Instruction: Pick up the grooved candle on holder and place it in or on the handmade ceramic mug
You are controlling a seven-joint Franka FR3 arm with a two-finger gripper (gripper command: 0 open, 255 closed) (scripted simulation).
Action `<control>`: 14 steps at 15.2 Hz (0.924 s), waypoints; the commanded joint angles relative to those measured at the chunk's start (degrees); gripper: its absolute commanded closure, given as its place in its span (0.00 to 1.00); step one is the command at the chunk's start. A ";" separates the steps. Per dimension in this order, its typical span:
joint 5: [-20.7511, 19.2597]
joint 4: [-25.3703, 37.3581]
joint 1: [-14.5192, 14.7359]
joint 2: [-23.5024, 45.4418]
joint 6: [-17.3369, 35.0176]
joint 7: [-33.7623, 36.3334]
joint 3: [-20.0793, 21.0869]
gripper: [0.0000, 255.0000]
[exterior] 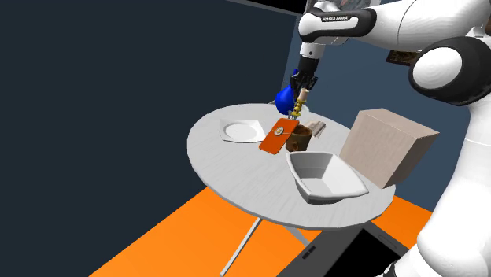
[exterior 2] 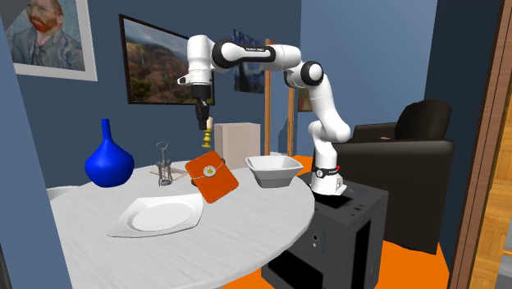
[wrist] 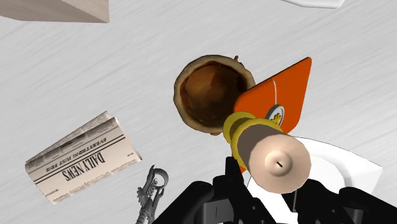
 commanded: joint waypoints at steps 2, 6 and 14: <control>-0.01 -3.24 0.03 -0.46 2.81 -0.07 0.00 1.00; 0.00 -6.47 0.05 -0.57 5.94 -0.12 0.01 1.00; 0.03 -10.14 0.08 -0.36 9.81 -0.20 0.02 1.00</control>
